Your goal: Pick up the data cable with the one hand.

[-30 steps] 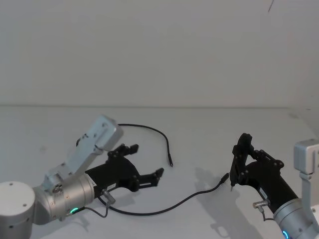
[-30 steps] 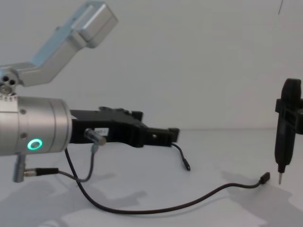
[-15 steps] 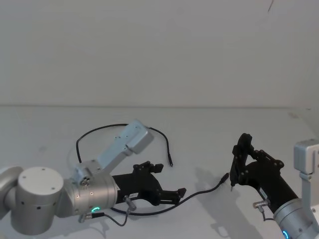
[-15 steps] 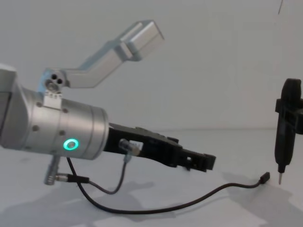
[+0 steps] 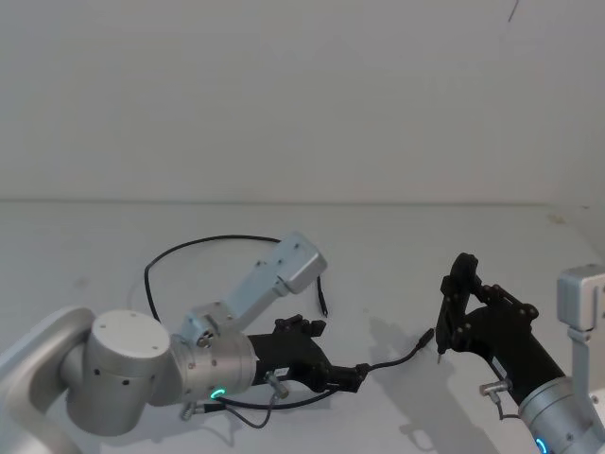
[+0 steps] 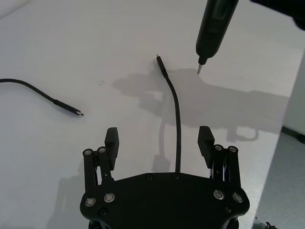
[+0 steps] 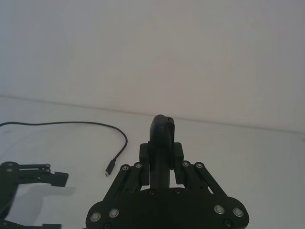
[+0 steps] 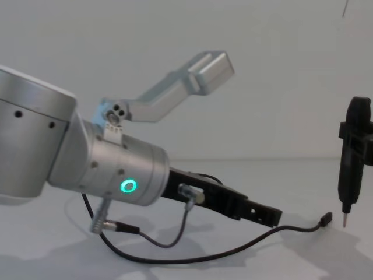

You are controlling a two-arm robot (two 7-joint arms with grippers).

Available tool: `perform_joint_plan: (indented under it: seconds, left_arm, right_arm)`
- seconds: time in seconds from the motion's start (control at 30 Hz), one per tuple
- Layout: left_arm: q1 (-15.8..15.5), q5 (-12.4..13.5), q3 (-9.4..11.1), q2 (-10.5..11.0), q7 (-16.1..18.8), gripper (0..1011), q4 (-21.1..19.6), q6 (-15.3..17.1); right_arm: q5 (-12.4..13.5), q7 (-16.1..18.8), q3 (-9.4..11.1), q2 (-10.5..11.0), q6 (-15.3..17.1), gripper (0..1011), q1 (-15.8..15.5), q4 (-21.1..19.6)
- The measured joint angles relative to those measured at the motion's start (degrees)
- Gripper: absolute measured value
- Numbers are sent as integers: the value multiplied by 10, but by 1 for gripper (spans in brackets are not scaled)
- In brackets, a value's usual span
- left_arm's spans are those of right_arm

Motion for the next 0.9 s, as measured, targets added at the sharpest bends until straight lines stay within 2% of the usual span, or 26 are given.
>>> perform_joint_plan:
  seconds: [0.23,0.57,0.83,0.9]
  left_arm:
    - [-12,14,16,-20,8,1001,23,6]
    - [-20,29,32,-36,13,1001,40,12]
    - [-24,35,39,-44,15,850,48,14]
    - [-24,36,40,-45,16,766,49,15]
  right_arm:
    - [0,0,0,0,0,279,0,0]
    - [0,0,0,0,0,279,0,0]
    - [0,0,0,0,0,279,0,0]
    - [0,0,0,0,0,279,0,0]
